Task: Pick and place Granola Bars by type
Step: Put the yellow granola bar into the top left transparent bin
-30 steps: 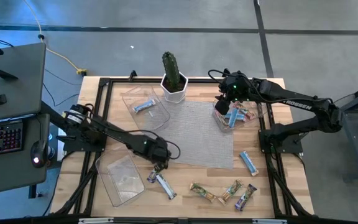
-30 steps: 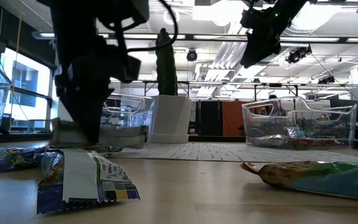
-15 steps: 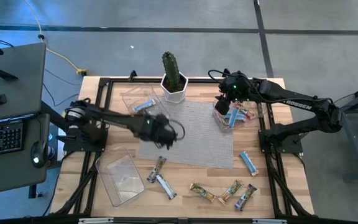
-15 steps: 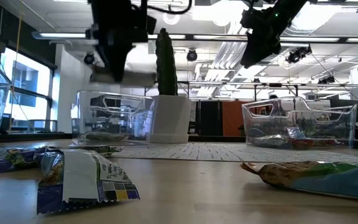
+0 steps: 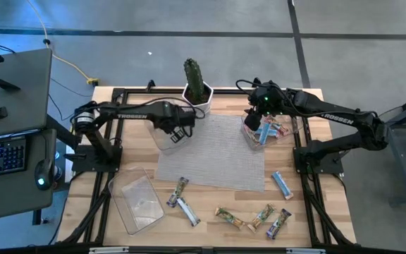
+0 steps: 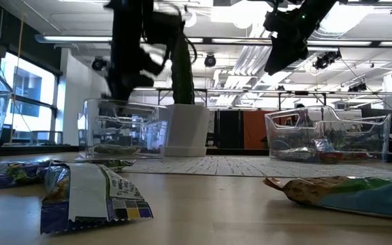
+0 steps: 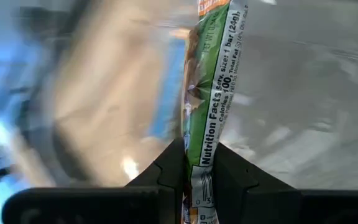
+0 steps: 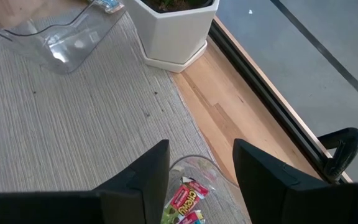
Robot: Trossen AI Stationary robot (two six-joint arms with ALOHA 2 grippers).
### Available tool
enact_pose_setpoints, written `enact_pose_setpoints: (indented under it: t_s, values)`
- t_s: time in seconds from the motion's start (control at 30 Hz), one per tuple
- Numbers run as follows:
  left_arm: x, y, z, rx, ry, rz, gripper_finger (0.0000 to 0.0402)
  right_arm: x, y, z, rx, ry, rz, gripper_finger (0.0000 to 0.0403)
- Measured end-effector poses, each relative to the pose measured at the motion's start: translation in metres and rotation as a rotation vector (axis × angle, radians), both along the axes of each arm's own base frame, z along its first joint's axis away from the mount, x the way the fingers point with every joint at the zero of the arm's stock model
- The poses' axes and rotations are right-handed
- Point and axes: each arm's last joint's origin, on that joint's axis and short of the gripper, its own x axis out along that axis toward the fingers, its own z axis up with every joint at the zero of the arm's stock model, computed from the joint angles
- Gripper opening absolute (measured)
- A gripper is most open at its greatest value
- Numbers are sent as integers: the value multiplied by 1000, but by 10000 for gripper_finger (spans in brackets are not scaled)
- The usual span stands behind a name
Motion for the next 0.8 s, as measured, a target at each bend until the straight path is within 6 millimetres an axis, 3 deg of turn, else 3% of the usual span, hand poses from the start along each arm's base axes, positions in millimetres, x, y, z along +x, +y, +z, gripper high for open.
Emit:
enact_pose_setpoints:
  t_s: [0.13,0.33,0.57,0.8]
  values:
    - [-7,15,-32,-120,-29,-53,53,0,0,0,-1,1,2,161]
    - [-23,29,-59,-152,24,-105,53,0,0,0,-3,-1,2,161]
    - [-31,39,-68,-177,25,-114,58,0,0,0,-2,-4,0,161]
    - [-23,41,-68,-152,-21,-201,123,0,0,0,-1,-5,-1,161]
